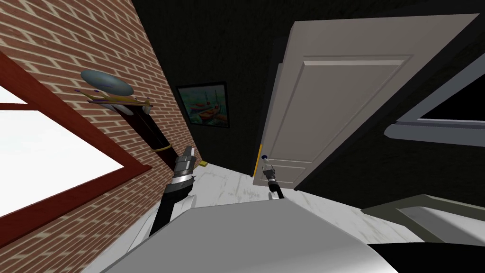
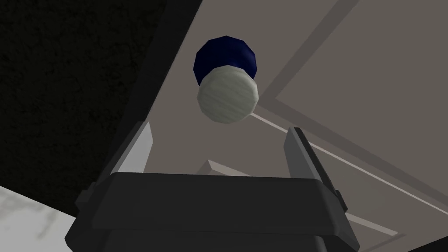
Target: Pull the door open
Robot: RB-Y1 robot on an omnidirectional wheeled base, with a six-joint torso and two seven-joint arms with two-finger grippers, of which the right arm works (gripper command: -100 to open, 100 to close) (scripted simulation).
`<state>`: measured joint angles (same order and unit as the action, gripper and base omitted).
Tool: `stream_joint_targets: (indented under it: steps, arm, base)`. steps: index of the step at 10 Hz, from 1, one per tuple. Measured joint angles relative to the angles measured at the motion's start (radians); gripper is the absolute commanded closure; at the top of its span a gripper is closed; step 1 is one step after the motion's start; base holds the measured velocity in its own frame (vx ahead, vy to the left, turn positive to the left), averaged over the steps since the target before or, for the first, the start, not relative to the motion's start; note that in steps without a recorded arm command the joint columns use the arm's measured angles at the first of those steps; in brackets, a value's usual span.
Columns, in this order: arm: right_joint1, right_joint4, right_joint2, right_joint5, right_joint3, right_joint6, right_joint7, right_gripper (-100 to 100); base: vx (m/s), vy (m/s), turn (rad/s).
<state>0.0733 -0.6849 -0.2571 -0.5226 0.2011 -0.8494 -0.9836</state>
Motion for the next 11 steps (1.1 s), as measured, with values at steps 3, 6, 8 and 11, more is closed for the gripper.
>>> stream_joint_targets:
  steps: [3, 6, 8, 11]
  arm:
    - [-0.003, -0.011, -0.001, -0.033, 0.014, 0.004, -0.074, -100]
    - [-0.005, -0.019, -0.001, -0.058, 0.024, 0.007, -0.144, -100]
    - [-0.007, -0.026, -0.002, -0.081, 0.033, 0.01, -0.198, -100]
    - [-0.009, -0.035, -0.002, -0.107, 0.044, 0.013, -0.272, -100]
  base:
    - [-0.065, -0.033, 0.068]
    - [-0.054, -0.016, 0.044]
    - [-0.062, -0.034, 0.057]
    - [-0.07, -0.036, 0.055]
